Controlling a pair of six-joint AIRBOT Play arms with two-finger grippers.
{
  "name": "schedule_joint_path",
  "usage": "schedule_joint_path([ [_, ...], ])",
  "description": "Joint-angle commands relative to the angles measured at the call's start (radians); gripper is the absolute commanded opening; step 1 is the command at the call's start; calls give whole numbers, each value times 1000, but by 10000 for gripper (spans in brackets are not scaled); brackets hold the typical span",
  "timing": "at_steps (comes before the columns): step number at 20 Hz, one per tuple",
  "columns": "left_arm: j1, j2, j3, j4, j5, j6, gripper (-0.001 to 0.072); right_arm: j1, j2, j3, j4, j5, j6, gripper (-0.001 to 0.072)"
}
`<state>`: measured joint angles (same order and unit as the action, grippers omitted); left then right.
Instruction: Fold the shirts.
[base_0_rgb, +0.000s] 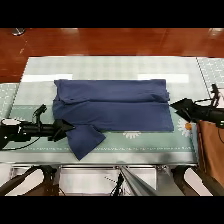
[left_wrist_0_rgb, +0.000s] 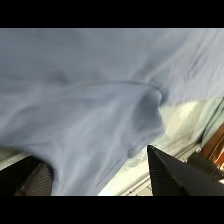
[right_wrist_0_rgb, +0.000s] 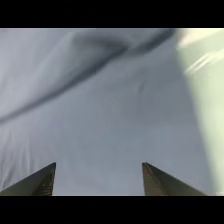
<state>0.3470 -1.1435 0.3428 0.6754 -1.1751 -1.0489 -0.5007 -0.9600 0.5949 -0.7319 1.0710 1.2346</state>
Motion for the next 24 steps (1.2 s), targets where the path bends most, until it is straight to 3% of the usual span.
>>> schedule_joint_path([
  [1,-45,1,-18,-12,-8,26,594,-139,4,38,-203,8,71,619],
  [2,-40,0,-18,-10,-18,39,155,-187,4,32,-280,46,105,619],
  [3,-37,1,-18,-16,-18,39,23,-216,4,7,-333,86,132,618],
  [13,-38,2,-13,-30,-13,39,25,16,-105,-100,-290,87,167,618],
  [20,-38,2,-13,-34,9,46,25,133,-262,-18,-128,-38,135,604],
  [21,-38,2,-11,-33,8,47,25,156,-285,11,-125,-41,134,452],
  [22,-37,2,-1,-32,6,47,25,177,-303,40,-126,-36,113,122],
  [23,-32,2,19,-34,3,46,25,193,-311,67,-126,-26,85,27],
  [24,-20,2,50,-34,-8,46,25,199,-313,100,-127,-7,80,27],
])
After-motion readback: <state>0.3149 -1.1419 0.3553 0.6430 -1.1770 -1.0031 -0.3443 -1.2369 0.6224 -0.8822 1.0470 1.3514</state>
